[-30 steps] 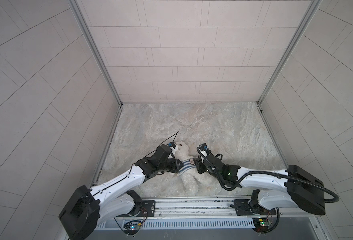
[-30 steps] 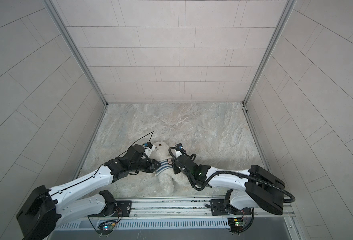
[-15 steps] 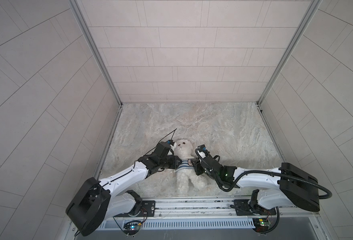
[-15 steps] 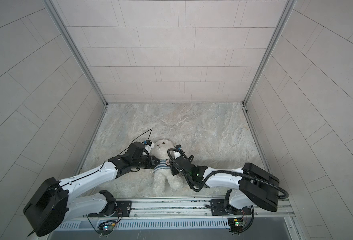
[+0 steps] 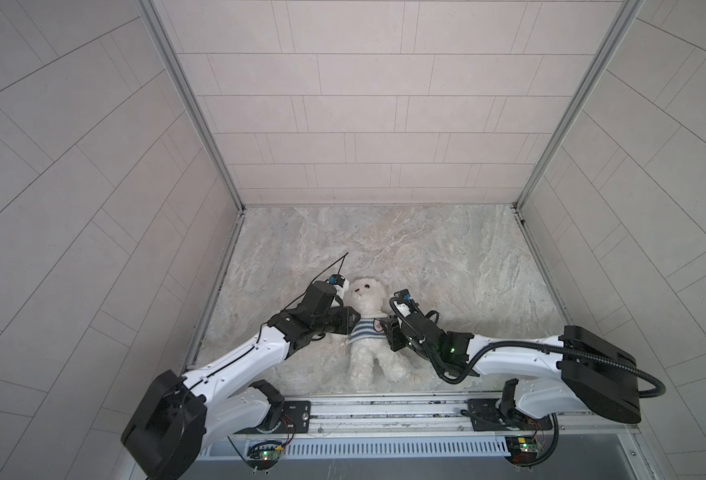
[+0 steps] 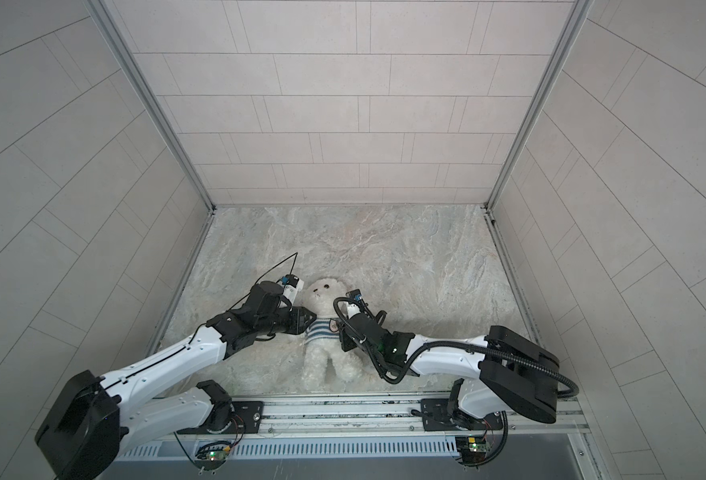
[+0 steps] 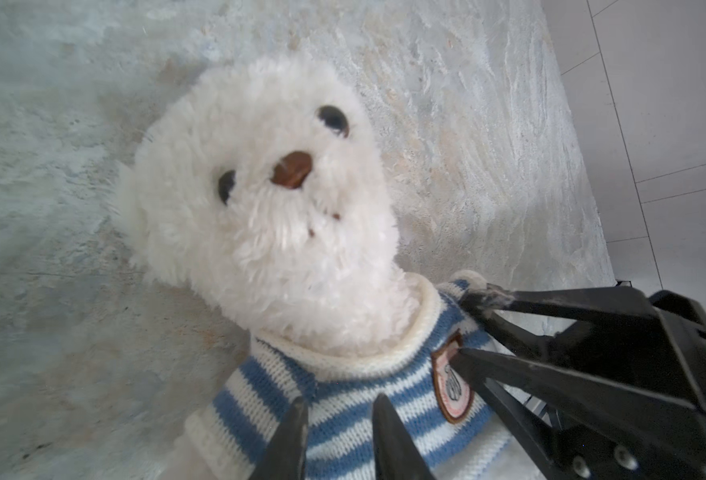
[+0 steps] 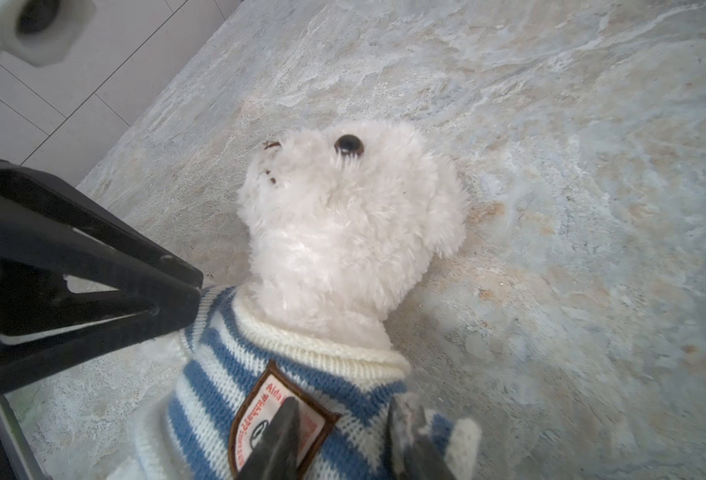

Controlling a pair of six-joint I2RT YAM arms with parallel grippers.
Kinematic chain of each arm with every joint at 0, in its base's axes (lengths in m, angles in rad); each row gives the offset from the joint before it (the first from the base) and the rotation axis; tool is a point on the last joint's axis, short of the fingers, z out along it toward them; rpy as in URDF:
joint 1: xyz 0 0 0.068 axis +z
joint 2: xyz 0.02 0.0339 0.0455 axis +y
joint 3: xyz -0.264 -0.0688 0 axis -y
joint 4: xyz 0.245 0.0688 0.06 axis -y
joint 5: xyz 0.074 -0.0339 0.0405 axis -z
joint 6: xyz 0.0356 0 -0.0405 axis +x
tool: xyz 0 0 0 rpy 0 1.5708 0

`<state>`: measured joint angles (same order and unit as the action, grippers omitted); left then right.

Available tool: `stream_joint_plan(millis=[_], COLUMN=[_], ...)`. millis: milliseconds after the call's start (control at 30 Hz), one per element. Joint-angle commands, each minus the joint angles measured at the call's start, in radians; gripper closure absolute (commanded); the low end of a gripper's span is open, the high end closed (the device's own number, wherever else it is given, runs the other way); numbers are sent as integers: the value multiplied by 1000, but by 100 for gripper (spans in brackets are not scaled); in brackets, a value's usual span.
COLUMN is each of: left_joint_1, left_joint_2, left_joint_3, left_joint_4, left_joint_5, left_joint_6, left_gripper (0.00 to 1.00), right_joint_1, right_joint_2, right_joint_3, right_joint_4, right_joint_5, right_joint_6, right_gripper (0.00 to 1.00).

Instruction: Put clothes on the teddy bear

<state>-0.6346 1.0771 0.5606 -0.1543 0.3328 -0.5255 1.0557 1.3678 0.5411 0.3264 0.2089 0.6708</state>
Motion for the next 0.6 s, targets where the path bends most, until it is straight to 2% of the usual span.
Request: stream_joint_plan(millis=[0, 200, 567], left_joint_1=[-42, -114, -115], left_joint_2=[-25, 5, 98], left_joint_3=[39, 25, -53], left_joint_4=[-47, -10, 50], left_joint_5=[-24, -11, -2], left_joint_6=[7, -34, -47], left_gripper=[68, 68, 70], right_joint_1=[8, 9, -45], right_joint_2=[-25, -90, -274], right_joint_3=[10, -13, -74], right_joint_4=[-15, -20, -207], right_joint_5=[-6, 10, 55], right_joint_6=[19, 9, 21], right_gripper=[61, 61, 59])
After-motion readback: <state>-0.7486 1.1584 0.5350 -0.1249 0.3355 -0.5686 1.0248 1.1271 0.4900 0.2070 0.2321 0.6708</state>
